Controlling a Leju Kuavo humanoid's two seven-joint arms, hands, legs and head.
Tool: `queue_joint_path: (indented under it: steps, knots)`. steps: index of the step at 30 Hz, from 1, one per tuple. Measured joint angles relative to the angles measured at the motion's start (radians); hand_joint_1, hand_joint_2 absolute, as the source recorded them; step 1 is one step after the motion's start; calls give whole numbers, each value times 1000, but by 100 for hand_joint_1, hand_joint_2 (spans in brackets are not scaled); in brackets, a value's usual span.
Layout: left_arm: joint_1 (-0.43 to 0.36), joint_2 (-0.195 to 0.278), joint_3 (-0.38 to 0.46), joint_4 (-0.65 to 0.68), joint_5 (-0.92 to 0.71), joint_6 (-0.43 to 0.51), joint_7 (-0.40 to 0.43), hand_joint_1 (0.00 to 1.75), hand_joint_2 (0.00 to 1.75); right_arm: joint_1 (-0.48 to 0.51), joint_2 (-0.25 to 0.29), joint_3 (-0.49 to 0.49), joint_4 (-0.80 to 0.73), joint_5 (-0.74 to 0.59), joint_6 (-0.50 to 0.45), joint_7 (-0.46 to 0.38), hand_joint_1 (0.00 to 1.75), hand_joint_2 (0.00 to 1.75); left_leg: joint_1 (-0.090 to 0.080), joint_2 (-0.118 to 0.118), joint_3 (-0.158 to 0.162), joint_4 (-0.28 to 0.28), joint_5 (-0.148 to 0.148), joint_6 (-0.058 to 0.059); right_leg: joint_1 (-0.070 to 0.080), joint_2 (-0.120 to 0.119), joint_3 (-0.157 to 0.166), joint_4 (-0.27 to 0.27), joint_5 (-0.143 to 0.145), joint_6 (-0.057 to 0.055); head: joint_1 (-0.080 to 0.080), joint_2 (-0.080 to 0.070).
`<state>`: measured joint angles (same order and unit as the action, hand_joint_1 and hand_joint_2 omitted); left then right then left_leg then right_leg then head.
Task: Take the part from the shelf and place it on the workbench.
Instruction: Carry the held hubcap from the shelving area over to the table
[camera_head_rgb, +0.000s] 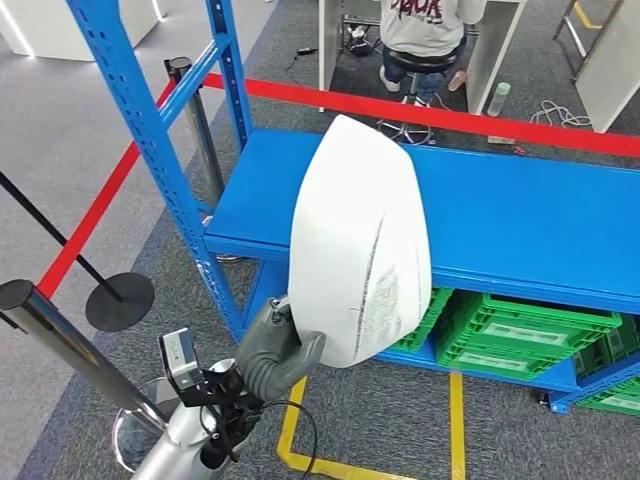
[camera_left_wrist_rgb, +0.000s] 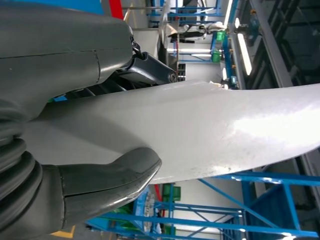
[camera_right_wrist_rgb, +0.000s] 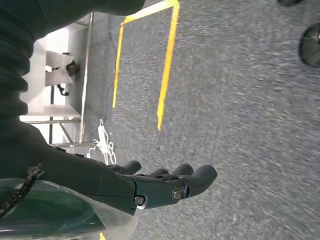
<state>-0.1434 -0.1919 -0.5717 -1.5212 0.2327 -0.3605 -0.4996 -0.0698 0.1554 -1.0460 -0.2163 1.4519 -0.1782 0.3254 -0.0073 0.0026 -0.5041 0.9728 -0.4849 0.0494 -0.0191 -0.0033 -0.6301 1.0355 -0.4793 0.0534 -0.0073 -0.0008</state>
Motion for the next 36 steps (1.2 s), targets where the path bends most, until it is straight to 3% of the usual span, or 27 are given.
queue_joint_path:
  steps: [2, 3, 4, 5, 6, 7, 8, 10, 11, 13, 14, 16, 18, 19, 20, 21, 23, 25, 26, 28, 29, 31, 33, 34, 35, 36]
  knots:
    - [0, -2, -1, 1, 0, 0, 0, 175, 175, 0, 0, 0, 0, -1, 0, 0, 0, 175, 0, 1, -30, 0, 23, 8, -1, 1, -37, 117, -101, 6, 5, 0]
    - [1, -2, -1, 2, 0, 0, 0, 175, 175, 0, 0, 0, 0, -1, 0, 0, 0, 175, -1, 2, -47, 1, 36, 8, -2, 1, -51, 182, -132, 9, 6, 0]
    - [2, -2, -1, 3, 0, 0, 1, 175, 175, 0, 0, 0, 0, -1, 0, 0, 0, 175, -2, 2, -64, 2, 48, 6, -2, 1, -54, 228, -138, 12, 7, 0]
    - [3, -2, -1, 4, 0, 0, 1, 175, 175, 0, 0, 0, 0, -1, 0, 0, 0, 175, -2, 2, -81, 3, 60, 4, -2, 1, -43, 243, -121, 15, 7, 0]
    - [4, -2, -1, 4, 0, 0, 1, 175, 175, 0, 0, 0, 0, -1, 0, 0, 0, 175, -2, 2, -98, 5, 71, 1, -2, 1, -13, 221, -90, 16, 7, 0]
    - [4, -2, -1, 4, 0, 0, 1, 175, 175, 0, 0, 0, 0, -1, 0, 0, 0, 175, -1, 2, -112, 10, 81, -3, -3, 1, 34, 166, -61, 16, 7, 0]
    - [4, -2, -1, 4, 0, 0, 1, 175, 175, -2, 0, 0, 0, -1, 0, 0, 0, 175, -2, 1, -126, 15, 89, -7, -2, 1, 93, 89, -52, 15, 8, 0]
    - [3, -3, -1, 4, -1, 0, 1, 175, 175, -5, 0, 0, 0, -2, 0, 0, 0, 175, -5, 1, -144, 26, 105, -18, -1, 3, 179, -42, -71, 4, 8, 0]
    - [2, -3, -1, 4, -1, 0, 1, 175, 175, -6, 0, 0, 0, -2, 0, 0, 0, 175, -6, 1, -148, 28, 113, -23, 2, 5, 194, -72, -84, -4, 8, 0]
    - [2, -3, -1, 5, -1, 0, 1, 175, 175, -5, 0, 0, 0, -2, 0, -1, 0, 175, -4, 1, -153, 30, 124, -32, 3, 3, 180, -78, -79, -24, 9, 0]
    - [3, -2, -1, 5, -1, 0, 1, 175, 175, -5, 0, 0, 0, -2, 0, -1, 0, 175, -2, 0, -158, 40, 107, -38, 3, 0, 172, -76, -71, -35, 8, 0]
    - [4, 0, -1, 5, -1, 0, 1, 175, 175, -4, -1, 0, 0, -2, 0, -1, 0, 175, 2, -2, -177, 117, 17, -51, 0, -5, 153, -76, -50, -51, 4, 0]
    - [5, 2, -1, 5, -1, 0, 1, 175, 175, -4, -1, 0, 0, -2, 0, -1, 0, 175, 5, -2, -200, 249, -83, -60, 1, -7, 131, -74, -27, -56, 1, 0]
    - [6, 3, -2, 5, -1, 0, 1, 175, 175, -3, -1, 0, 0, -2, 0, -1, 0, 175, 5, -2, -203, 302, -103, -61, 2, -8, 119, -72, -16, -56, 1, 0]
    - [6, 4, -2, 5, -1, 0, 1, 175, 175, -3, -1, 0, 0, -2, 0, -1, 0, 175, 5, -2, -192, 324, -98, -59, 3, -8, 104, -69, -6, -56, 0, 0]
    - [6, 5, -1, 5, -1, 0, 1, 175, 175, -3, -1, 0, 0, -2, 0, -1, 0, 175, 5, -2, -165, 309, -78, -55, 5, -8, 88, -65, 3, -55, 0, 0]
    - [5, 5, -1, 5, -1, 0, 1, 175, 175, -3, 0, 0, 0, -2, 0, -1, 0, 175, 2, -3, -68, 185, -36, -39, 9, -7, 64, -58, 18, -53, 1, 0]
    - [3, 4, -1, 5, -1, 0, 1, 175, 175, -3, 0, 0, 0, -1, 1, -2, 0, 175, -3, -3, 17, 54, -34, -23, 13, -6, 50, -52, 31, -46, 2, 0]
    - [2, 4, -1, 5, -1, -1, 1, 175, 175, -3, 1, 0, 0, 0, 1, -3, 0, 175, -6, -3, 35, 20, -41, -18, 13, -6, 45, -51, 39, -39, 2, 0]
    - [1, 4, -1, 5, 0, -1, 1, 175, 175, -3, 1, 0, 0, 1, 1, -4, 0, 175, -6, -2, 33, 1, -36, -14, 11, -7, 36, -50, 50, -25, 2, 0]
    - [1, 4, -1, 5, 0, -1, 1, 175, 175, -3, 0, 0, 0, 2, 1, -5, 0, 175, -4, -1, 25, -3, -28, -10, 10, -6, 29, -43, 42, -20, 1, 0]
    - [0, 2, -2, 5, 0, -1, 1, 175, 175, -2, 0, 0, 0, 2, 1, -6, 0, 175, 0, 3, 3, -10, -4, 1, 9, -2, -1, 17, -29, -12, 5, 0]
    - [0, 2, -2, 6, 1, -2, 1, 175, 175, -2, -1, 0, 0, 3, 1, -6, 0, 175, -2, 3, -27, -9, 19, 6, 8, 1, -39, 142, -123, -7, 9, 0]
    - [0, 2, -2, 7, 1, -3, 1, 175, 175, -2, -1, 0, 0, 4, 1, -7, 0, 175, -4, 4, -43, -8, 31, 5, 8, 1, -49, 199, -143, -4, 9, 0]
    - [1, 2, -2, 8, 1, -4, 1, 175, 175, -2, -1, 0, 0, 5, 1, -8, 0, 175, -4, 4, -60, -6, 43, 4, 8, 0, -49, 233, -139, -2, 9, 0]
    - [1, 2, -2, 9, 1, -5, 1, 175, 175, -2, -1, 0, 0, 5, 1, -8, 0, 175, -5, 5, -76, -3, 53, 2, 7, 0, -31, 233, -114, -1, 9, 0]
